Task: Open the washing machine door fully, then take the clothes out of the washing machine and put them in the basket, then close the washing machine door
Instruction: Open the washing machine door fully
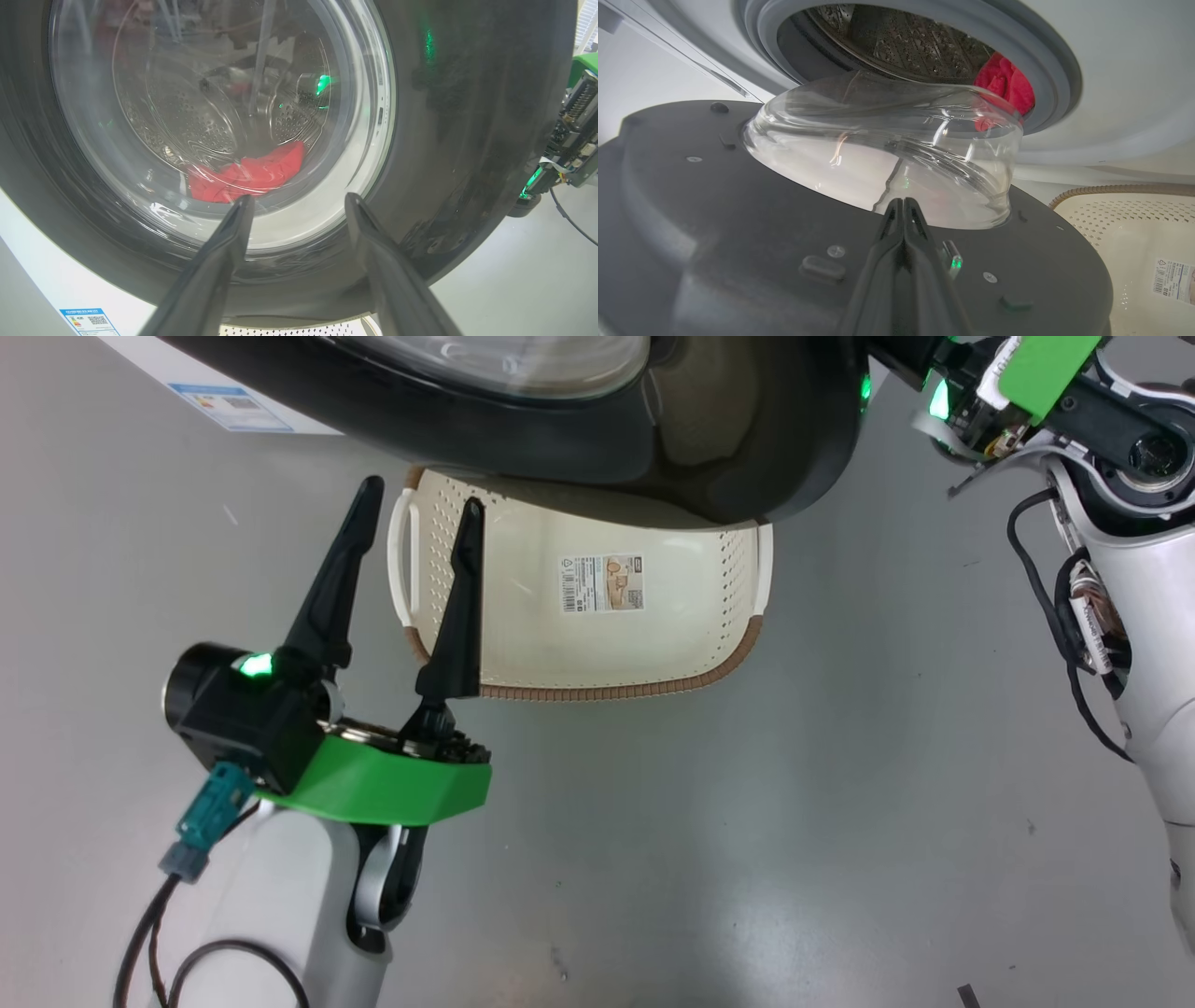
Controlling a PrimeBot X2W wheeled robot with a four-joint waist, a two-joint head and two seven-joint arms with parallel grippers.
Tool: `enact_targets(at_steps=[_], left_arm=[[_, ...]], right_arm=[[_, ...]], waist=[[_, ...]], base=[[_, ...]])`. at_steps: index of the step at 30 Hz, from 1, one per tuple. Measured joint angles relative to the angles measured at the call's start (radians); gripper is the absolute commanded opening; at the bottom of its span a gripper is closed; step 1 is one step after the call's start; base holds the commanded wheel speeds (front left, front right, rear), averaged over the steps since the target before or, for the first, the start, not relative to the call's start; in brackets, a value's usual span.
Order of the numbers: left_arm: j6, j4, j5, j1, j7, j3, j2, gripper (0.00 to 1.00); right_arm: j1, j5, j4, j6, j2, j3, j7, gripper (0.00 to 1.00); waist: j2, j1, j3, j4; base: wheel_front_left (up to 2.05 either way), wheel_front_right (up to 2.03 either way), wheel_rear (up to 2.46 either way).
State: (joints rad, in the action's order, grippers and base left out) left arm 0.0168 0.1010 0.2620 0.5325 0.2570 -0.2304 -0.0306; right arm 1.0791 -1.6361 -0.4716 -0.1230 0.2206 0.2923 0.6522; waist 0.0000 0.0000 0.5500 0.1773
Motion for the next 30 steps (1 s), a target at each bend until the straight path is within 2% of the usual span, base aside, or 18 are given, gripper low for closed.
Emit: enact_targets(at_steps=[7, 11, 12, 13, 14, 15, 16, 17, 30], left_arm=[[0.0, 0.0, -0.007, 0.0, 0.0, 0.005, 0.0, 1.0], [0.0, 0.0, -0.007, 0.0, 0.0, 0.008, 0.0, 1.0], [0.0, -0.001, -0.007, 0.0, 0.0, 0.009, 0.0, 1.0], [0.0, -0.001, -0.007, 0.0, 0.0, 0.01, 0.0, 1.0], [0.0, -0.002, -0.007, 0.0, 0.0, 0.011, 0.0, 1.0], [0.0, -0.003, -0.007, 0.0, 0.0, 0.012, 0.0, 1.0], [0.0, -0.005, -0.007, 0.0, 0.0, 0.013, 0.0, 1.0], [0.0, -0.006, -0.007, 0.0, 0.0, 0.014, 0.0, 1.0], [0.0, -0.019, -0.007, -0.003, 0.0, 0.022, 0.0, 1.0]], right_arm=[[-0.032, 0.0, 0.039, 0.0, 0.003, 0.009, 0.016, 0.0], [-0.036, 0.032, 0.061, 0.0, 0.002, 0.007, -0.049, 0.0], [-0.036, 0.046, 0.067, 0.0, 0.003, 0.005, -0.07, 0.13], [-0.036, 0.059, 0.072, 0.0, 0.003, 0.002, -0.092, 0.4], [-0.036, 0.075, 0.078, 0.0, 0.004, 0.0, -0.112, 0.48], [-0.037, 0.094, 0.087, 0.0, 0.007, -0.002, -0.133, 0.5], [-0.04, 0.112, 0.098, 0.0, 0.01, -0.004, -0.156, 0.69], [-0.046, 0.129, 0.11, 0.0, 0.013, -0.006, -0.178, 0.99], [-0.193, 0.429, 0.291, 0.0, 0.101, 0.016, -0.493, 1.0]], waist=[[0.0, 0.0, -0.007, -0.005], [0.0, 0.0001, -0.008, -0.007], [0.0, 0.0, -0.007, -0.008], [0.0, 0.0001, -0.006, -0.009], [0.0, 0.0, -0.005, -0.01], [0.0, 0.0, -0.004, -0.01], [0.0, 0.0001, -0.002, -0.011], [0.0, 0.0, -0.001, -0.012], [0.0, 0.0001, -0.01, -0.024]], base=[[0.0, 0.0, 0.0], [0.0, 0.0, 0.0], [0.0, 0.0, 0.0], [0.0, 0.0, 0.0], [0.0, 0.0, 0.0], [0.0, 0.0, 0.0], [0.0, 0.0, 0.0], [0.0, 0.0, 0.0], [0.0, 0.0, 0.0]])
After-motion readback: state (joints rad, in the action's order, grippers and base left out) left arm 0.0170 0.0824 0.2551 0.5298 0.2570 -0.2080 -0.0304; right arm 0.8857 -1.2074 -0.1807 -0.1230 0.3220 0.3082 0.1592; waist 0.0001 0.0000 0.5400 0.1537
